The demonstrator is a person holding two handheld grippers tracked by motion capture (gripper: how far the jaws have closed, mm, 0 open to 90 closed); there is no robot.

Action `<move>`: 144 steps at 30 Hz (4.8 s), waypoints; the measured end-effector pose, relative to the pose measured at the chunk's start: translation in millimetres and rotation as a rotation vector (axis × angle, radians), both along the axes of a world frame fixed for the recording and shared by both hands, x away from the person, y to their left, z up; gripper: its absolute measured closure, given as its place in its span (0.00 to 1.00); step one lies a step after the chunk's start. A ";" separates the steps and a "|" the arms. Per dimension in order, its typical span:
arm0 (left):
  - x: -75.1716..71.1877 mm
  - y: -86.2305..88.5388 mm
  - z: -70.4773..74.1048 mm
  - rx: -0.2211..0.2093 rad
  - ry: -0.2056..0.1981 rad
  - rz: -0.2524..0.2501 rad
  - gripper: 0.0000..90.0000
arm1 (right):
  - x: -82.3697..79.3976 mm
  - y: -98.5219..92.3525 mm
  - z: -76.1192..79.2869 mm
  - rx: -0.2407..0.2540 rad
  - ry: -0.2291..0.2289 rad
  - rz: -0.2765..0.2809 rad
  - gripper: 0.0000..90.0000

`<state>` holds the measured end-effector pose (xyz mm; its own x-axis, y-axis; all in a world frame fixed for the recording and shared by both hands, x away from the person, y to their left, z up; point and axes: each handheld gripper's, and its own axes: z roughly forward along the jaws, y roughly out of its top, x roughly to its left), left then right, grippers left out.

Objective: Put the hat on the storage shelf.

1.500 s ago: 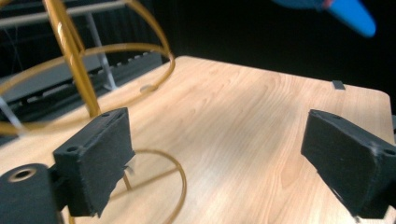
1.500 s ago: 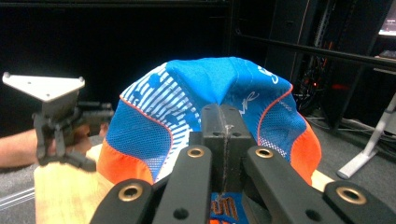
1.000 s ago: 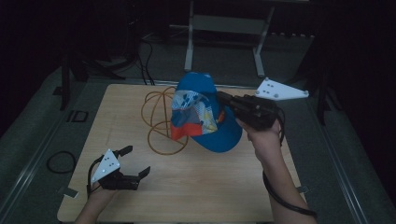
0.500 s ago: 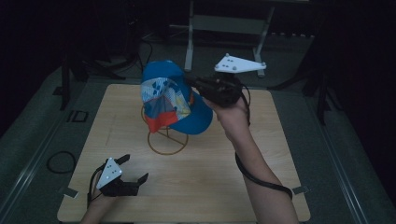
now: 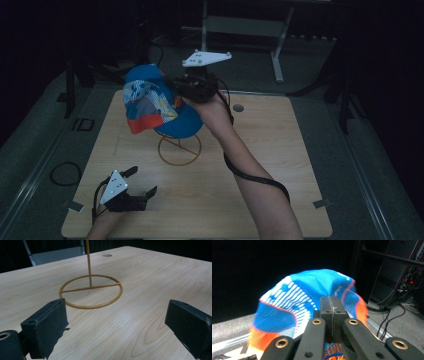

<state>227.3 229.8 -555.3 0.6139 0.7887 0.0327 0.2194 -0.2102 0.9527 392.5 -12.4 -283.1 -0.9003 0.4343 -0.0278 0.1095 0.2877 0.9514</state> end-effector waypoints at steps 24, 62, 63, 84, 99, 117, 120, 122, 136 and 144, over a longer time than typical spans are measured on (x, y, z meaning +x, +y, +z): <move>0.4 3.6 -0.6 -0.021 0.012 0.009 0.05 | 7.2 -12.9 -59.0 -0.051 0.119 0.011 1.00; 1.1 1.2 -3.7 -0.019 0.019 0.002 0.06 | -10.3 -62.7 -118.2 -0.025 0.195 -0.018 0.91; 1.0 1.4 -3.7 -0.018 0.017 0.003 0.06 | -11.4 -63.2 -117.6 -0.023 0.189 -0.017 0.90; 0.2 1.6 -4.6 -0.027 0.018 0.000 0.06 | -38.6 -88.4 -118.3 0.030 0.118 -0.026 0.35; 1.0 -0.3 -5.9 -0.029 0.023 -0.006 0.06 | -46.2 -104.9 -149.4 0.024 0.116 0.027 0.21; 1.1 -0.1 -6.4 -0.029 0.025 -0.008 0.06 | -55.1 -118.6 -217.8 -0.083 0.150 0.054 0.16; 1.0 0.3 -6.0 -0.026 0.023 -0.007 0.06 | -55.6 -122.6 -227.2 -0.103 0.172 0.064 0.16; 0.9 0.0 -5.9 -0.023 0.022 -0.004 0.06 | -56.2 -124.7 -232.6 -0.116 0.162 0.073 0.16; 1.1 0.5 -6.9 -0.028 0.024 -0.002 0.06 | -62.4 -149.0 -259.9 -0.201 0.158 0.040 0.16; 1.6 1.0 -7.4 -0.034 0.029 0.000 0.06 | -63.8 -172.7 -268.5 -0.220 0.180 -0.004 0.16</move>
